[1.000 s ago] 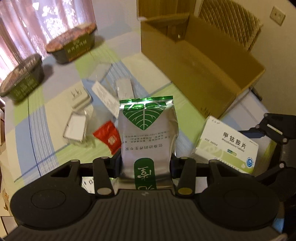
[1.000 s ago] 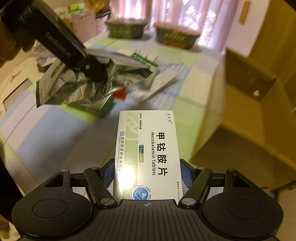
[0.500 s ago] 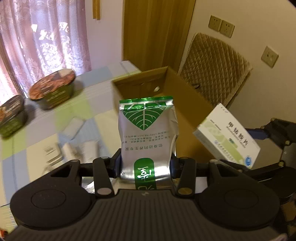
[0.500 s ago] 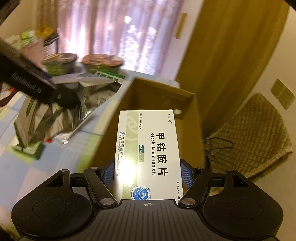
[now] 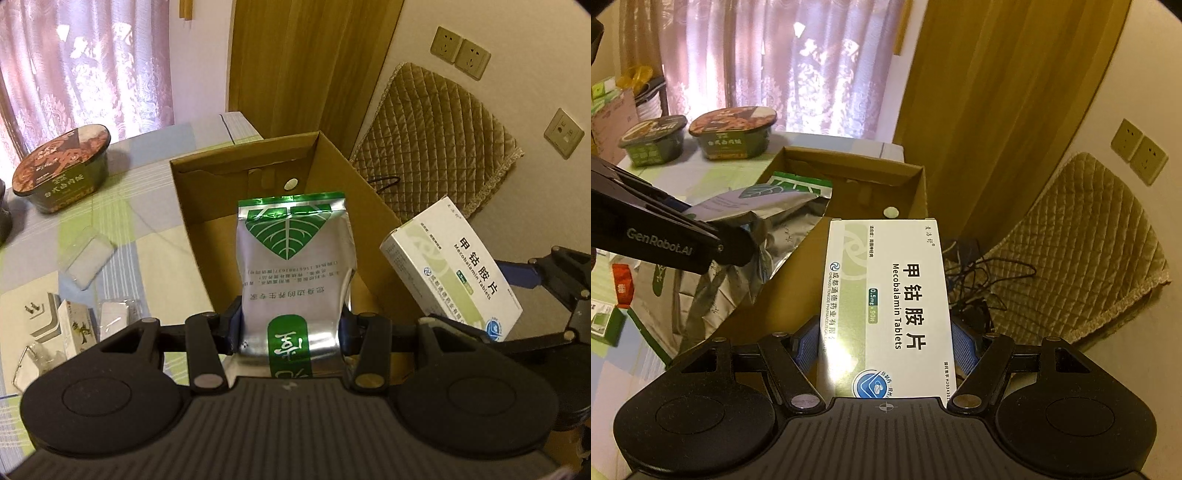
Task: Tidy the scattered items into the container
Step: 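Carry the tea pouch and medicine box with both tools over the cardboard box, then open both tools to drop the pouch and medicine box into the cardboard box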
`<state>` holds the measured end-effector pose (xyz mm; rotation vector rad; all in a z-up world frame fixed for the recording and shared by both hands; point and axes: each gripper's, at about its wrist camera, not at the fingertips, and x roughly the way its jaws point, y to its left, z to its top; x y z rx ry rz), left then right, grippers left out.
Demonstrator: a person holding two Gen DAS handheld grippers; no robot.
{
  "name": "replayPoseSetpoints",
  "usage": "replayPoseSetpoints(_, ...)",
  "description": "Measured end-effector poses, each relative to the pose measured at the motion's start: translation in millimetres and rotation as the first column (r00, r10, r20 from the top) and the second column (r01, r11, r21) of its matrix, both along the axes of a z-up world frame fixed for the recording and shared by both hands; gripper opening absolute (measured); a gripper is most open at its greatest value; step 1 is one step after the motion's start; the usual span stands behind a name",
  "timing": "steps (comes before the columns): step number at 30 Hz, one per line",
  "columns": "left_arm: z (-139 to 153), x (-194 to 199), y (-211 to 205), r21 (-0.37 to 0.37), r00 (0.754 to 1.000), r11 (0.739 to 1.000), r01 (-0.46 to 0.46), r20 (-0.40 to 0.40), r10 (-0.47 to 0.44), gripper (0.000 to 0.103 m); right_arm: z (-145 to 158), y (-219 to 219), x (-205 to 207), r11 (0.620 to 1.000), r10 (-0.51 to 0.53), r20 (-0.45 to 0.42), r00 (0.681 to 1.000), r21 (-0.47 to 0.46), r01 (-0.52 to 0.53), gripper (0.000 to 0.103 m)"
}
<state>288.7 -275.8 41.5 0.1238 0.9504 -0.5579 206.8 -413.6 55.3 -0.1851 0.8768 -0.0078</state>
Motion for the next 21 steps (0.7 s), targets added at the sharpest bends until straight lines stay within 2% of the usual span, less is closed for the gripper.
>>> replayPoseSetpoints(3,-1,3,-6,-0.003,1.000,1.000,-0.002,0.019,0.002,0.045,-3,-4,2,1.000,-0.007,0.002,1.000,0.004,0.007,0.073)
replayPoseSetpoints(4,-1,3,-6,-0.006,1.000,1.000,-0.009,0.029,0.009,0.053,-4,-4,2,1.000,-0.006,0.001,1.000,0.004,0.006,0.073)
replayPoseSetpoints(5,0,4,-6,-0.009,0.999,1.000,-0.012,0.035,0.012,0.056,-5,-5,2,1.000,-0.006,0.000,1.000,0.005,0.006,0.073)
replayPoseSetpoints(12,12,1,13,-0.002,0.997,1.000,-0.026,0.072,0.026,0.056,-9,-2,4,1.000,-0.004,-0.012,1.000,0.018,0.004,0.073)
replayPoseSetpoints(21,16,-6,42,0.009,0.996,0.999,-0.049,0.072,0.048,0.058,-14,9,20,0.999,0.009,-0.037,0.999,0.046,-0.007,0.073)
